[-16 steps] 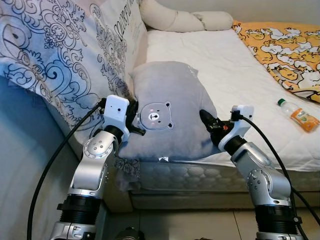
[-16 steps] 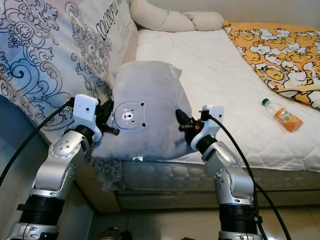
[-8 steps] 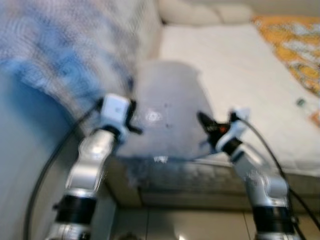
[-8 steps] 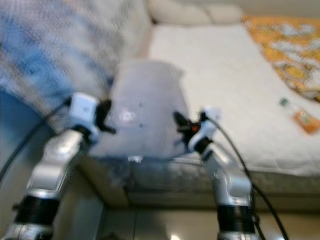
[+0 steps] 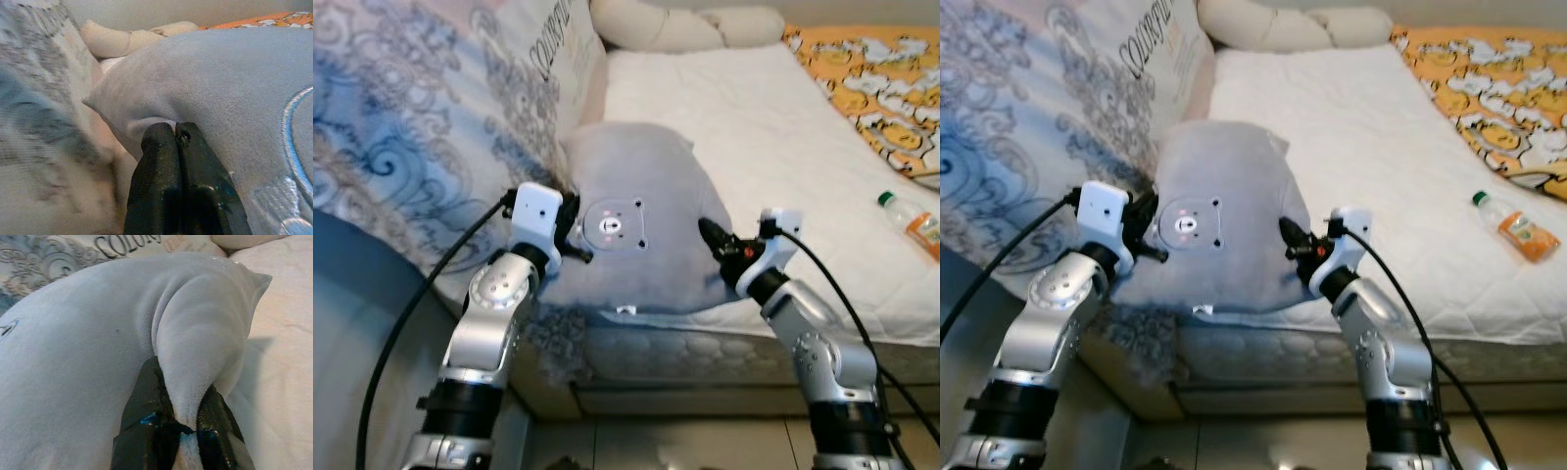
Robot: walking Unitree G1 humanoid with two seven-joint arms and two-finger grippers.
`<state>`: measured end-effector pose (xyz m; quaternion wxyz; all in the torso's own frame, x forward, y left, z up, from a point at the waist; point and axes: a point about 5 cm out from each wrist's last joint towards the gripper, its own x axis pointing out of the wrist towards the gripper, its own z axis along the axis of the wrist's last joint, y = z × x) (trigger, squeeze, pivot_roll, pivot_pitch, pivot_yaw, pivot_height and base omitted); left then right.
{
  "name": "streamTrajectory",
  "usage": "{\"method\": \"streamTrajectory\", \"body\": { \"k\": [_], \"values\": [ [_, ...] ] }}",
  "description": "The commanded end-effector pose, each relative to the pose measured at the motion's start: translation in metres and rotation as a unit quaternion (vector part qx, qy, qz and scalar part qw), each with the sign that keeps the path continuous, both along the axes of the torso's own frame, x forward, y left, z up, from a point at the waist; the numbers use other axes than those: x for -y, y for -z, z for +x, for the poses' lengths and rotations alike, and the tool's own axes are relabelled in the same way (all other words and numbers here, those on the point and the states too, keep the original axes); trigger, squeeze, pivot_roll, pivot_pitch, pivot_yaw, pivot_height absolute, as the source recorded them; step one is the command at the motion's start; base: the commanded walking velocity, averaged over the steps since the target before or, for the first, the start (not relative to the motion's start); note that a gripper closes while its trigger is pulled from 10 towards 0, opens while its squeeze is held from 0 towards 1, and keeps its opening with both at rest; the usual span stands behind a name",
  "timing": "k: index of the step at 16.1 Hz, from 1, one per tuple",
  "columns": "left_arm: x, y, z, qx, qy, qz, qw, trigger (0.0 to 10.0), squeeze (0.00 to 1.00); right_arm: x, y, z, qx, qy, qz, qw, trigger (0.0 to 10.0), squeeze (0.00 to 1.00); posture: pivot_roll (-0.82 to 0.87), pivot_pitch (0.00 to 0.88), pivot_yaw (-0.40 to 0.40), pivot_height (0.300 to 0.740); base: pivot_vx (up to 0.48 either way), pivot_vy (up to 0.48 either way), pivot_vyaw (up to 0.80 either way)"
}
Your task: Clean up the room
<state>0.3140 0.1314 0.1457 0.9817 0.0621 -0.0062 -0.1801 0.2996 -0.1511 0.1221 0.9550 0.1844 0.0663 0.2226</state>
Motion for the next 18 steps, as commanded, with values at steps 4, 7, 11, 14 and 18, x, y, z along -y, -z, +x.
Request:
{"method": "streamTrajectory", "body": {
  "k": [4, 7, 11, 14, 18],
  "values": [
    [0.0086, -0.0092, 0.0020, 0.020, 0.015, 0.002, 1.000, 10.0, 0.00, 0.0014, -0.0104, 0.0038, 0.025, 0.002, 0.005, 1.000, 10.0, 0.00, -0.01, 0.000, 0.023, 0.740, 0.251, 0.000, 0.00],
    [0.0086, -0.0089, 0.0019, 0.020, 0.014, 0.002, 1.000, 10.0, 0.00, 0.0010, -0.0100, 0.0047, 0.024, -0.001, 0.003, 1.000, 10.0, 0.00, -0.01, 0.000, 0.022, 0.740, 0.252, 0.000, 0.00],
    [0.0090, -0.0094, 0.0021, 0.020, 0.019, 0.002, 1.000, 10.0, 0.00, 0.0004, -0.0103, 0.0049, 0.026, 0.001, 0.004, 1.000, 10.0, 0.00, -0.01, 0.000, 0.028, 0.740, 0.273, 0.000, 0.00],
    [0.0108, -0.0085, 0.0019, 0.018, 0.022, 0.001, 1.000, 10.0, 0.00, 0.0004, -0.0088, 0.0037, 0.017, -0.001, 0.010, 1.000, 10.0, 0.00, -0.02, 0.000, 0.034, 0.740, 0.325, 0.000, -0.27],
    [0.0108, -0.0083, 0.0022, 0.017, 0.023, 0.001, 1.000, 10.0, 0.00, 0.0022, -0.0087, 0.0039, 0.021, 0.004, 0.002, 1.000, 10.0, 0.00, -0.02, 0.000, 0.033, 0.740, 0.330, 0.000, -0.40]
  ]
}}
